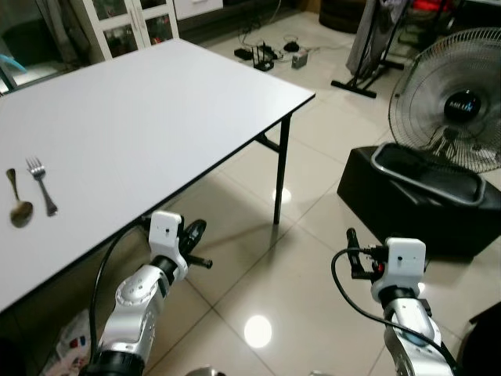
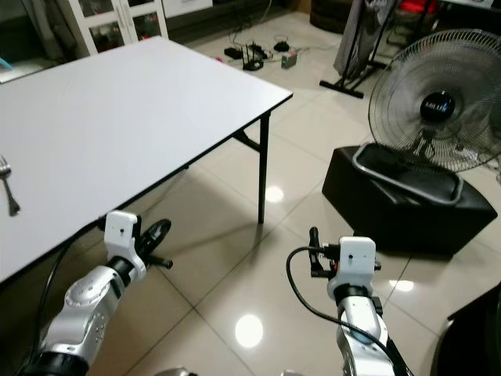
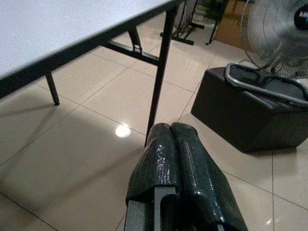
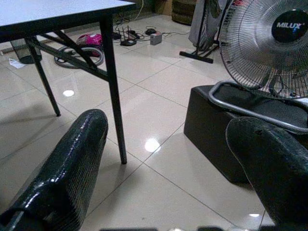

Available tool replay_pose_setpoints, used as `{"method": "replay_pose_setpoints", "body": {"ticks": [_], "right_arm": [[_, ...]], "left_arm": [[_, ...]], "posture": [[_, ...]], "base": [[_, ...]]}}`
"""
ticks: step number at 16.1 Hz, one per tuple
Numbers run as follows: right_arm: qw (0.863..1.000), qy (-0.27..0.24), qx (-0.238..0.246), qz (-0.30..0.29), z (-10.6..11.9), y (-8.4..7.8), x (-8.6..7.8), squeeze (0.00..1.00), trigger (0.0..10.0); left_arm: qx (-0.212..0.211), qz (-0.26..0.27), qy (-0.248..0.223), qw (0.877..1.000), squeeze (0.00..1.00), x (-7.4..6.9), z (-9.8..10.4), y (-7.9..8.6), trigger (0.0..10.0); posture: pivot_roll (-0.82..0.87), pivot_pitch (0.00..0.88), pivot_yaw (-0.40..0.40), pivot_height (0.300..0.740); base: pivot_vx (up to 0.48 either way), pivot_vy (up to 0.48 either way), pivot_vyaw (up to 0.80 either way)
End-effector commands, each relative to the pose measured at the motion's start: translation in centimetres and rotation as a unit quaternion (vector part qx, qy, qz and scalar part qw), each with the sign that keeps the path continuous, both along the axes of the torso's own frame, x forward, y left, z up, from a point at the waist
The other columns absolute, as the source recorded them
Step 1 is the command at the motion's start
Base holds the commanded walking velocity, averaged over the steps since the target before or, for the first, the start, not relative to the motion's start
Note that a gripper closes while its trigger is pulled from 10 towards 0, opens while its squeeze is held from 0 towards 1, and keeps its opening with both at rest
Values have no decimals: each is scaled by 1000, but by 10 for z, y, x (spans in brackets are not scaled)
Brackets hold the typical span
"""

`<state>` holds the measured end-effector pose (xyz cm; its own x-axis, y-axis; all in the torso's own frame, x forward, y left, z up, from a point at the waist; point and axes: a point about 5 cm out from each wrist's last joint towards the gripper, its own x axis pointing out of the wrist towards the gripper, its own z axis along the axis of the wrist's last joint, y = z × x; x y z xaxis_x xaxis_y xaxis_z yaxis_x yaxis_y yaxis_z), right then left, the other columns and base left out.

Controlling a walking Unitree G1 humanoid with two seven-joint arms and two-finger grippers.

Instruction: Setting the table

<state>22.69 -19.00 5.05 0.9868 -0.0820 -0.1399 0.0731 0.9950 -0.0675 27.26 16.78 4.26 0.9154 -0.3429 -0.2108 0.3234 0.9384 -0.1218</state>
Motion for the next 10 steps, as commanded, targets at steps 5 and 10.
{"method": "replay_pose_setpoints", "body": {"ticks": [5, 10], "right_arm": [[1000, -7, -2, -3, 3, -3, 10, 0, 10000], [1000, -15, -15, 4, 9, 1, 16, 0, 10000]], "left_arm": [[21, 8, 11, 1000, 0, 12, -17, 5, 10000], [22, -6, -28, 999, 0, 26, 0, 4, 10000]], "posture": [[-9, 0, 32, 718], [-4, 0, 33, 718]], "base": [[0, -304, 0], [0, 0, 0]]}}
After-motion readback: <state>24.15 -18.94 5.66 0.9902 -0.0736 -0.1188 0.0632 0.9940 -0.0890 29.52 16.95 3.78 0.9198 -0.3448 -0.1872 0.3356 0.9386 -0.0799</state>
